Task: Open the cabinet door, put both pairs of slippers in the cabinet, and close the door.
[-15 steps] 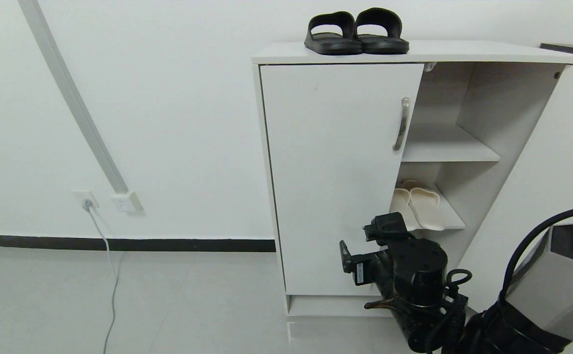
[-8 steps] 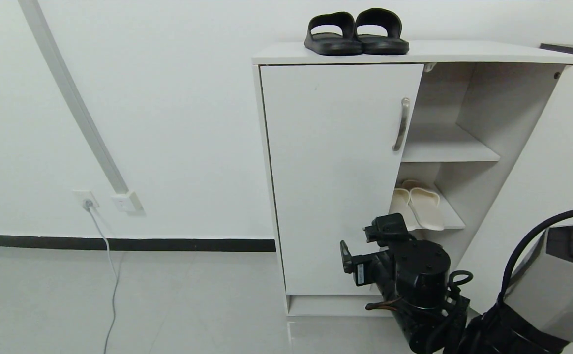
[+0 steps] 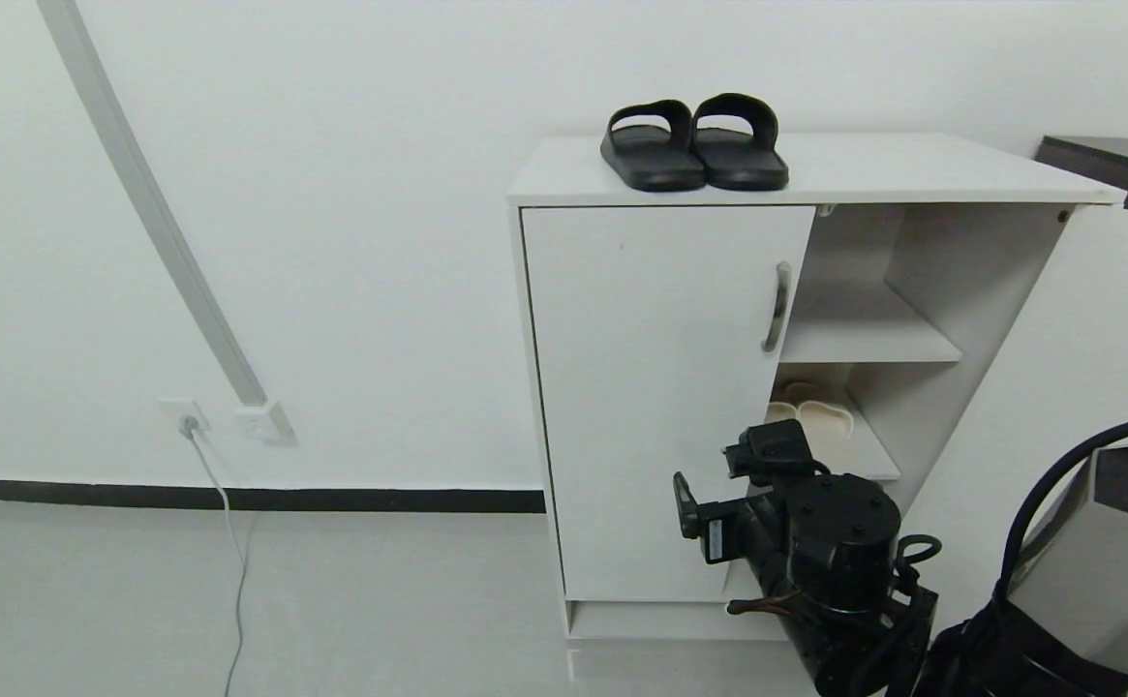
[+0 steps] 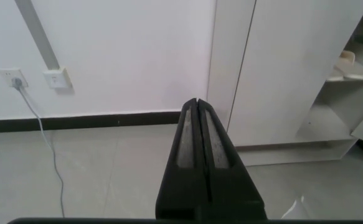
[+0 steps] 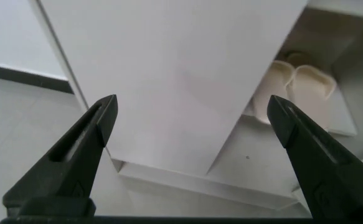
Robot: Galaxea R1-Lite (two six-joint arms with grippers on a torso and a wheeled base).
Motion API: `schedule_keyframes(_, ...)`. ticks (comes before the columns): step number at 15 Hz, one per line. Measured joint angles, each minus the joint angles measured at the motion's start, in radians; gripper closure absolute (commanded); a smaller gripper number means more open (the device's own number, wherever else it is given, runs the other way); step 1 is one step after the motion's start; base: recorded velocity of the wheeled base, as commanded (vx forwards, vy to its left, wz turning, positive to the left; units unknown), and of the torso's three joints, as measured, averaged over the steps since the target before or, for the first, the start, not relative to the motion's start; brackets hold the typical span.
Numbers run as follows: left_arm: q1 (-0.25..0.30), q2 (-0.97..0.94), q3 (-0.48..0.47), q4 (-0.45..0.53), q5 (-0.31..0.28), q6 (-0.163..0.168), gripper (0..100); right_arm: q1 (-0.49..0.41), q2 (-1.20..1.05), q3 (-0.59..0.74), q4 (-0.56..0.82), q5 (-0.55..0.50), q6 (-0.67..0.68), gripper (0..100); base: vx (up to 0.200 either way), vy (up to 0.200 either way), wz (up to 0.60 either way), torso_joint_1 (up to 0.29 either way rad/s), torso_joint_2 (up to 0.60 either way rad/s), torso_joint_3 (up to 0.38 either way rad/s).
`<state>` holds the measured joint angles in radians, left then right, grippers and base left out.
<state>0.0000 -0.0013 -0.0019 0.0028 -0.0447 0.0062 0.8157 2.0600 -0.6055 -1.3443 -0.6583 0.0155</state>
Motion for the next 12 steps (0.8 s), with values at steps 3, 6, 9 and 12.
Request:
schedule_keyframes(3,0.000,0.000,0.000,0.001,0.000,0.000,100,0.000,0.000,0.010,-0.005,0.001,0.000,0,0.000,0.000,0.00,0.115,-0.45,-0.344)
schedule_keyframes(6,0.000,0.000,0.000,0.000,0.000,0.000,100,0.000,-0.001,0.011,-0.008,-0.001,0.000,0,0.000,0.000,0.00,0.147,-0.46,-0.328)
schedule_keyframes(9,0.000,0.000,0.000,0.000,0.000,0.000,100,-0.001,-0.002,0.012,-0.009,-0.003,-0.002,0,0.000,0.000,0.00,0.167,-0.48,-0.326)
schedule_keyframes(12,0.000,0.000,0.000,0.001,0.000,0.000,100,-0.001,-0.002,0.012,-0.009,-0.002,-0.002,0,0.000,0.000,0.00,0.183,-0.50,-0.318)
